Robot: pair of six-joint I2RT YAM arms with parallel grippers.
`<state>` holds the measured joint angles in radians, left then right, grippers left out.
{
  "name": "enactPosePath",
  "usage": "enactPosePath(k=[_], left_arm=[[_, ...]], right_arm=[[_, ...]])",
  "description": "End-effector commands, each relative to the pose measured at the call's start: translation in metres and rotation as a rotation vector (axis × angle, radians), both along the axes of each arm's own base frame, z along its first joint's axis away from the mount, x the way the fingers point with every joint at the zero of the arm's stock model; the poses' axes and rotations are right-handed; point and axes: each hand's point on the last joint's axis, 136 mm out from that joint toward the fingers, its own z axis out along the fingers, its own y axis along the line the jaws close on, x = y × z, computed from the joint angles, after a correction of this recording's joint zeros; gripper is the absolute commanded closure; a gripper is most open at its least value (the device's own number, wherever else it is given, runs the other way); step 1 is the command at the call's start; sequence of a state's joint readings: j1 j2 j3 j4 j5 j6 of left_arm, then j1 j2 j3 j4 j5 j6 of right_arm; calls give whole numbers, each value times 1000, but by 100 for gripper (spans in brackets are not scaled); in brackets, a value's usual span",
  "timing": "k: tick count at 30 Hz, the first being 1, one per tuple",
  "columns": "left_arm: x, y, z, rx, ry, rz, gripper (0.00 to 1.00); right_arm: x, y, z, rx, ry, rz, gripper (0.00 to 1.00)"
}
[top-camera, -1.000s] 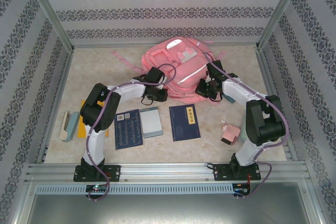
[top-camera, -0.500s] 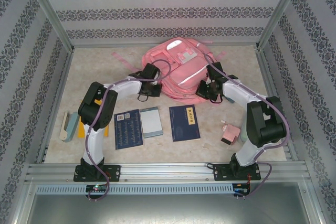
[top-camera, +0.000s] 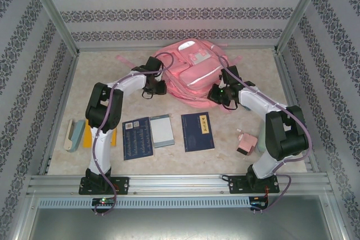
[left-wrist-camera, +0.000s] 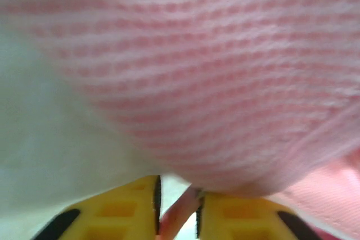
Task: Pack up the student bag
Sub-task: Unzip the student bag at the top-center of the table.
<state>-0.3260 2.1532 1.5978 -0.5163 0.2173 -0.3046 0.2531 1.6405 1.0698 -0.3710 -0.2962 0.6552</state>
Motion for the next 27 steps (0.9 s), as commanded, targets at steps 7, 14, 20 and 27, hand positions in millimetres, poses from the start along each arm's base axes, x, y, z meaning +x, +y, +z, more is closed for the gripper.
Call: enactPosePath(k=[7,14,20,27], left_arm=[[-23,51,37,-36,-20,161,47],[-49,39,75,-74,-58,116,34],[-50,28,82,-75,-76,82,33],[-11,-8,104,-67,-128,17,34]], right_arm=[[-15,-25,3,-110,17,-57,50],[-24,-30,12,-101,-23,-85,42],[-32,-36,8,-122,-35,-109,39],[-36,-29,3,-109,-24,-103,40]])
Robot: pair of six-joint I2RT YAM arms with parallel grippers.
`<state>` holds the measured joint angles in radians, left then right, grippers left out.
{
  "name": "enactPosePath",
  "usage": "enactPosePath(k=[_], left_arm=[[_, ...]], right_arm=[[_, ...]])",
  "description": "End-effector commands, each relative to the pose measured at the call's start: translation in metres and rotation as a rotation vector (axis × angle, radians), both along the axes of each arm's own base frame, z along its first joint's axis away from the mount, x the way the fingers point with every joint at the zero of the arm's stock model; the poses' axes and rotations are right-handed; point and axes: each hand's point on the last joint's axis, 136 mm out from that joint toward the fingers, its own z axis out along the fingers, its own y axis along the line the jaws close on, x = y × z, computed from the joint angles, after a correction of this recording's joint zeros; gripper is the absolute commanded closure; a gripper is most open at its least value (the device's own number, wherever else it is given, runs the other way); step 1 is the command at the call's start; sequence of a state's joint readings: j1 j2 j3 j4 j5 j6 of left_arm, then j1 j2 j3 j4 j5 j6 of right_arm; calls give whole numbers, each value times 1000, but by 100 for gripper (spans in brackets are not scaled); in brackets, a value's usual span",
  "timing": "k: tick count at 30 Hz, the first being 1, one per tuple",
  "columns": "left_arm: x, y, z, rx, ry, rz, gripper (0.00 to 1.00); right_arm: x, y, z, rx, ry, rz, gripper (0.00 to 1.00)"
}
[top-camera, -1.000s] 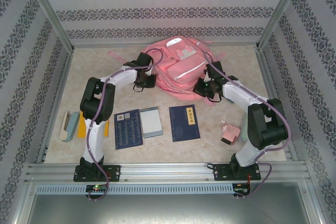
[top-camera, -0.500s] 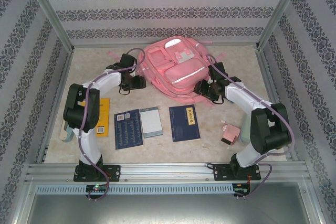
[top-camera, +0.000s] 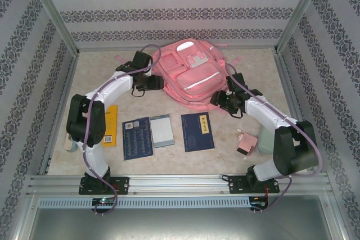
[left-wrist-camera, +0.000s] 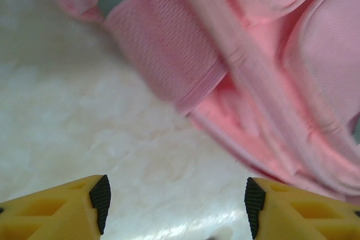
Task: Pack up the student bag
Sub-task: Unzip the student bag at the top-center of the table, then rotate the student bag at the top-center of the table.
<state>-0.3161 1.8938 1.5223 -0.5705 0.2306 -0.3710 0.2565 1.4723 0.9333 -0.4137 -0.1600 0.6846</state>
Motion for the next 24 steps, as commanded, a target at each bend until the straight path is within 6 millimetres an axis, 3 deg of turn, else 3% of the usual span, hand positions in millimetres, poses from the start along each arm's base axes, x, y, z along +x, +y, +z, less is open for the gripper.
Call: enactPosePath(k=[1,5,9,14,19,24], left_arm=[[15,-20,15,21,-31,-46,34],[26,-27,9,57,-13,-51,34],[20,-21,7,70,-7,-18,33],[-11,-4,0,82,28,26,30],[-52,12,-13,75,69,72,31],[-76,28,-27,97,92,127,32]], right_arm=[[-2,4,1,-7,-16,-7,40],[-8,14,2,-11,-26,28,40],[-15,31,2,-7,-47,81,40],[-30,53,-10,-26,-21,159,40],[-51,60,-32,-100,18,218,39],[-44,68,-36,-102,10,236,43]])
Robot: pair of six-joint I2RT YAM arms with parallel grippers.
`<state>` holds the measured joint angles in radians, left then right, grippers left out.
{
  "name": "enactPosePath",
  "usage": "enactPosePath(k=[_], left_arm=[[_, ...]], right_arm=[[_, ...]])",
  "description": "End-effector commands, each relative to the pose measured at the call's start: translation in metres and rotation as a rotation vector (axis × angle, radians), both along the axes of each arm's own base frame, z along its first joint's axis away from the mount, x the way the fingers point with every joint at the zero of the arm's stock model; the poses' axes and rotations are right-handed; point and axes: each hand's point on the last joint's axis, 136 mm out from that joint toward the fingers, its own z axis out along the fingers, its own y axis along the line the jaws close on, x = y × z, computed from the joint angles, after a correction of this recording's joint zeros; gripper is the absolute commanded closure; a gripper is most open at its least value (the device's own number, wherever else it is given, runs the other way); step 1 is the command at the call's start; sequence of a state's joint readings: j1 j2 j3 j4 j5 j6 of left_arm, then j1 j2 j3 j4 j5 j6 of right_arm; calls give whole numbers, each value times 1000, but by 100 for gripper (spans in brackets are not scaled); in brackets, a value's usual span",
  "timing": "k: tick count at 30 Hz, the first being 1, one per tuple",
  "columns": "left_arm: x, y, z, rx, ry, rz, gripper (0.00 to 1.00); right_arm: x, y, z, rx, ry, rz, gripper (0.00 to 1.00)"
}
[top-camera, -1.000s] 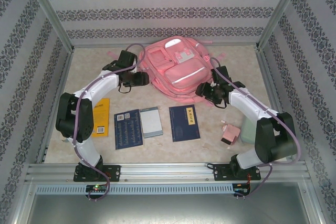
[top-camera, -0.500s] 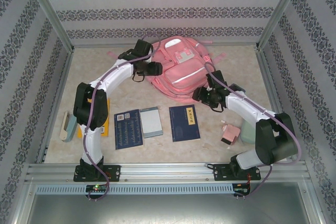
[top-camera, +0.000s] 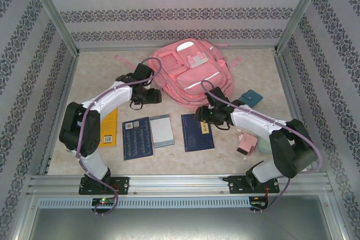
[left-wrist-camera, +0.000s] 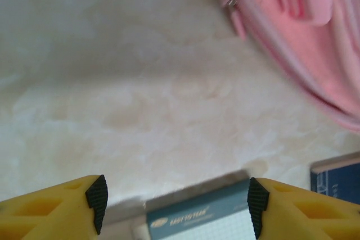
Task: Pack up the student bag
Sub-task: Rotate the student bag at the top-center of the table.
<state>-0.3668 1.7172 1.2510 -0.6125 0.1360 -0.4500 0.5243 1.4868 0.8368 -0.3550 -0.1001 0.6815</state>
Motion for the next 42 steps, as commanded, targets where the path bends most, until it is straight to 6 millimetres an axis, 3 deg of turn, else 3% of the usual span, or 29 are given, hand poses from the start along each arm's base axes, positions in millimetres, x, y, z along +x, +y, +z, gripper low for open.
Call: enactPosePath(k=[1,3,6,11,17,20,22,25,30,34,38,42], left_arm=[[-2,10,2,17,-25,74,32],[-11,17,-1,36,-18,92,32],[-13,18,-1,21,-37,99,34],[22,0,8,-25,-65,110,44],[82,-10,-3,16,-63,193,49],[106,-6,-20,97,-25,228,53],[118,-6,-32,120,-6,246,54],[129,-5,-51,144,30,267,55],[149,-12,-67,132,30,256,54],[169,-31,-73,65,19,206,54],[189,-48,-64,6,-15,139,51],[198,-46,-32,-11,-72,109,47]], right_arm=[[12,3,1,-30,-31,11,43],[24,8,16,-64,-79,57,41],[45,-6,39,-142,-157,51,40],[85,-41,55,-160,-190,-26,43],[125,-78,24,-228,-92,-76,43],[130,-78,5,-226,-31,-52,47],[123,-69,-10,-204,12,-24,58],[103,-47,-24,-167,58,23,66],[63,8,-34,-114,97,122,68],[44,62,-31,-33,104,189,69],[44,108,-19,-26,75,284,65],[61,121,3,-16,12,312,60]])
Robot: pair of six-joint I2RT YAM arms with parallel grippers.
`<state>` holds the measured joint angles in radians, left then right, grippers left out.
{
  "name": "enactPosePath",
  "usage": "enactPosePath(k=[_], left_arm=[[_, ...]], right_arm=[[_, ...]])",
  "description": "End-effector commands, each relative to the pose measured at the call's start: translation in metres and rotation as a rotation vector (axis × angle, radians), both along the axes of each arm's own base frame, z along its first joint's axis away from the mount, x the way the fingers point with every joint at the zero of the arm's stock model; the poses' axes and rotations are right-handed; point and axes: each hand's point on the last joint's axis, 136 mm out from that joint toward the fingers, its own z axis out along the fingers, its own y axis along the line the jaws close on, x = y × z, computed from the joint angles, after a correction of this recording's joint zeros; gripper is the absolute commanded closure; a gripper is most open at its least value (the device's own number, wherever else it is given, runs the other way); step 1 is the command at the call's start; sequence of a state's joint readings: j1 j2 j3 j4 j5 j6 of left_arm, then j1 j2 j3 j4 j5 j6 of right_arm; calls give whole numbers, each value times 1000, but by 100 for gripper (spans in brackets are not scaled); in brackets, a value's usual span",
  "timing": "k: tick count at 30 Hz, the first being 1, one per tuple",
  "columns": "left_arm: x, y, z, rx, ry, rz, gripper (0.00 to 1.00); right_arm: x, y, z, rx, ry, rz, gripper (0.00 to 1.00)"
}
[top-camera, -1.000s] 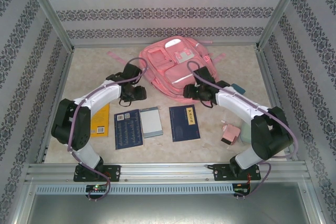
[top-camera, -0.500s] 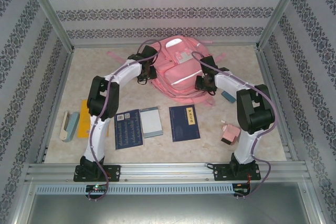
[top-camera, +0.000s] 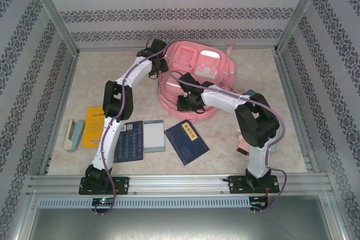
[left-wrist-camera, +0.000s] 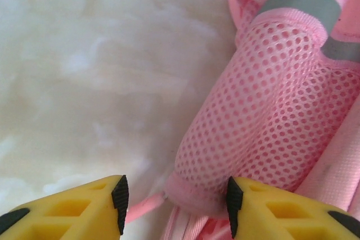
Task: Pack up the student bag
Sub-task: Rotate the student bag at the top-center of the table.
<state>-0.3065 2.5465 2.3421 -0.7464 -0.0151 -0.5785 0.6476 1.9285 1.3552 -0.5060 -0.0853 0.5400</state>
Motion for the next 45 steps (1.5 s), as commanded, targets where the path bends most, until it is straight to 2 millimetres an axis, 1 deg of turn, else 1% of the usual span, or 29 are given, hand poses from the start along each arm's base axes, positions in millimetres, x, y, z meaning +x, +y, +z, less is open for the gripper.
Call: enactPosePath(k=[1,4,5,7,10,12,14,17,21,22,24,27,28,30,32,33,34,36,38,40,41,43,45], left_arm=[[-22,-25,11,-45,63,-134,46],[-25,-12,43,-61,24,-125,43],[-28,-10,54,-70,10,-128,43],[-36,-5,68,-75,-4,-134,42],[-52,2,92,-75,-42,-136,41],[-65,9,98,-65,-47,-125,39],[-81,19,101,-52,-43,-106,39],[-109,34,101,-44,-43,-71,39],[-150,53,98,-29,-32,-29,39],[-162,57,97,-30,-26,-19,39],[-182,61,94,-39,-13,-10,38],[-211,68,88,-61,3,14,38],[-220,70,85,-70,9,24,38],[-236,71,80,-90,21,35,38],[-248,74,77,-100,26,48,37],[-254,76,76,-103,27,56,37],[-259,77,74,-108,30,62,36],[-265,76,71,-125,28,67,34],[-269,75,68,-133,30,70,30],[-274,73,65,-137,31,66,28],[-276,73,63,-135,36,65,27],[-283,74,59,-132,49,72,28],[-290,78,54,-121,61,80,30]], right_arm=[[5,24,16,73,-6,77,59],[15,20,37,52,-88,129,52],[20,17,42,40,-110,135,50],[27,11,47,32,-128,144,48],[40,7,47,19,-145,155,44],[49,7,42,4,-145,156,43],[58,8,33,8,-124,148,43],[77,6,17,14,-97,100,43],[105,3,0,28,-66,29,43],[112,-1,-5,19,-52,0,43],[128,-8,-11,16,-39,-58,43],[154,-25,-17,24,-36,-155,43],[165,-30,-15,34,-40,-186,43],[179,-40,-13,40,-45,-232,42],[189,-42,-4,65,-66,-243,41],[191,-39,6,87,-84,-234,40],[192,-37,18,102,-105,-223,39],[188,-33,41,124,-140,-201,38],[177,-32,66,133,-180,-180,36],[159,-33,86,128,-215,-149,35],[149,-33,91,120,-220,-132,35],[122,-33,97,101,-220,-87,35],[96,-31,94,92,-204,-50,35]])
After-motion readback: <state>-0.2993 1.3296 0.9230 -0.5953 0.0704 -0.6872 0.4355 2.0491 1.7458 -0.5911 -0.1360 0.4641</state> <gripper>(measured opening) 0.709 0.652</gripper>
